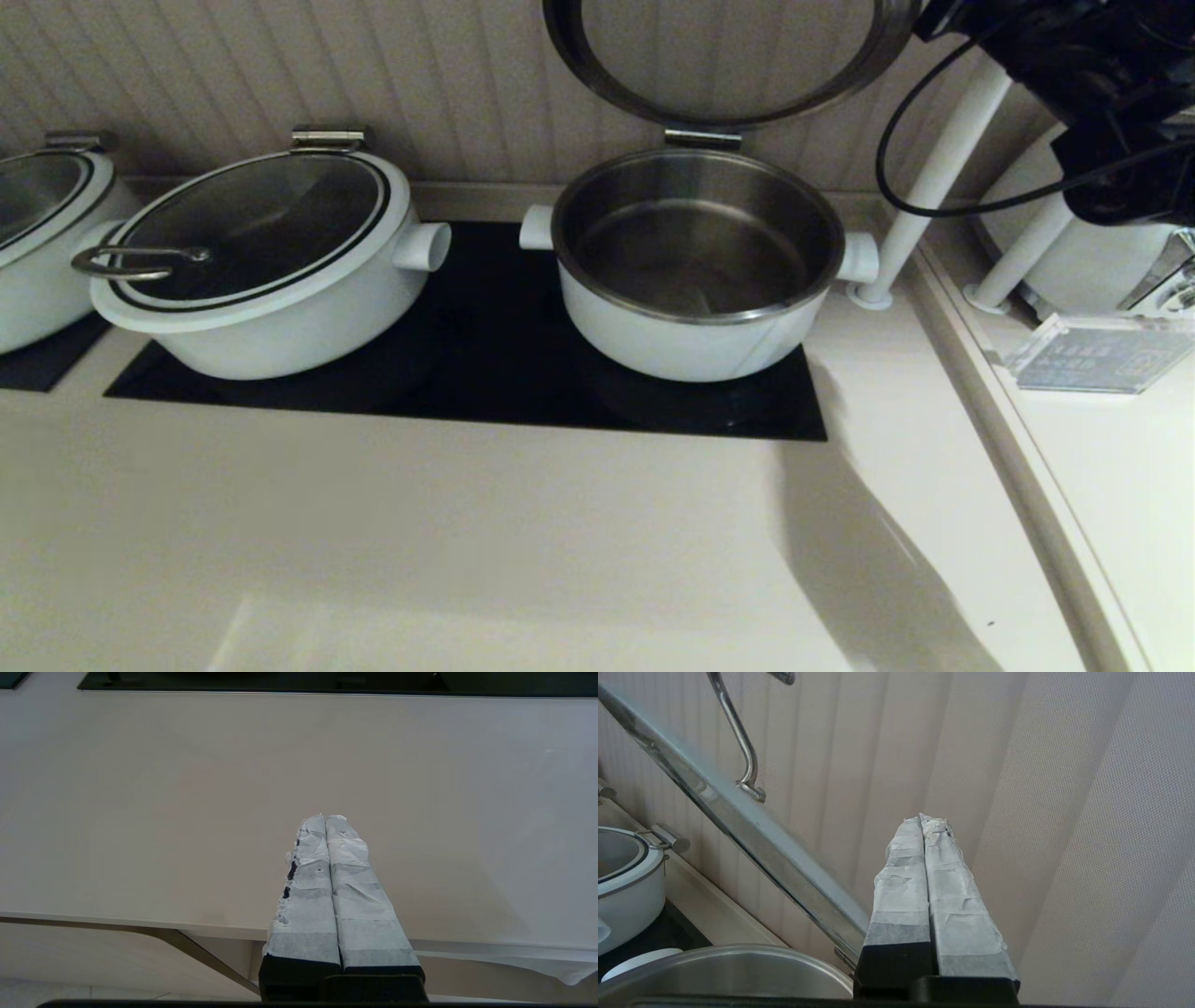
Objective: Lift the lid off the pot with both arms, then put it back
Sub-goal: Close the pot lid
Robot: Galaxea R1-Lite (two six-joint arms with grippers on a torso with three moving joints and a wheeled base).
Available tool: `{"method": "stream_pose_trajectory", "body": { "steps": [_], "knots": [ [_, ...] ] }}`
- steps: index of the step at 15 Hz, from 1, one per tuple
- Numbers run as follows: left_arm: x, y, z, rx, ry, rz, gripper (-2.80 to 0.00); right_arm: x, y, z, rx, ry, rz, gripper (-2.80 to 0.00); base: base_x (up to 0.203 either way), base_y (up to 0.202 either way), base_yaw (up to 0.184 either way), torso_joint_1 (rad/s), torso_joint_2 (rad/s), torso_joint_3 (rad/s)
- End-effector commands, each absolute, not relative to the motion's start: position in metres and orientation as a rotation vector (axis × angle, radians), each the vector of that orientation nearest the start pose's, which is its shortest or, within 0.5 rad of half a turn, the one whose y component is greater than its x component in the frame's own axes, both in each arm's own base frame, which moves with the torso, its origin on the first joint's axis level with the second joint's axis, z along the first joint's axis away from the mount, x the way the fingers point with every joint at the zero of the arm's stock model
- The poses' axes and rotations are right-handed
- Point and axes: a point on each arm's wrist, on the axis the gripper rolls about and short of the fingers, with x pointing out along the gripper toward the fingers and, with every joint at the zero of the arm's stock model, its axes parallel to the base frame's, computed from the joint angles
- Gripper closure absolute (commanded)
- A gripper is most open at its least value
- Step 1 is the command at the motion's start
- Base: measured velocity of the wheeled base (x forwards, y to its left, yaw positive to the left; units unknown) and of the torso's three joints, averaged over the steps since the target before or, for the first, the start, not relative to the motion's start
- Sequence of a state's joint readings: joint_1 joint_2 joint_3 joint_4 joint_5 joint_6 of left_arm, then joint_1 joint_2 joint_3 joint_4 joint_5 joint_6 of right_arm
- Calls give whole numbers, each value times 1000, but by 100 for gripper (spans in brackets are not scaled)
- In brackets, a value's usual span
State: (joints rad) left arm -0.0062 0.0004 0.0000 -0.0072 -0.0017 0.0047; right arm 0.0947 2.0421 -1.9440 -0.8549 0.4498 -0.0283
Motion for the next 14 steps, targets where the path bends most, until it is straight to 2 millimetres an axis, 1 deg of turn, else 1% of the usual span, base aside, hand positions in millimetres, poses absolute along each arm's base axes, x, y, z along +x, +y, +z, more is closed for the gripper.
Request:
{"method": "stream_pose_trajectory", "body": {
  "steps": [1, 7, 11, 14],
  "knots": [
    [-23, 0, 76, 5, -8, -8, 0, 389, 47, 392, -163, -760, 510, 0, 0, 0, 0, 0, 0, 0],
    [-23, 0, 76, 5, -8, -7, 0, 389, 48, 388, -161, -751, 514, 0, 0, 0, 0, 0, 0, 0],
    [-23, 0, 76, 5, -8, -8, 0, 385, 48, 390, -169, -752, 537, 0, 0, 0, 0, 0, 0, 0],
    [-23, 0, 76, 5, -8, -8, 0, 383, 48, 388, -170, -735, 552, 0, 0, 0, 0, 0, 0, 0]
  ]
}}
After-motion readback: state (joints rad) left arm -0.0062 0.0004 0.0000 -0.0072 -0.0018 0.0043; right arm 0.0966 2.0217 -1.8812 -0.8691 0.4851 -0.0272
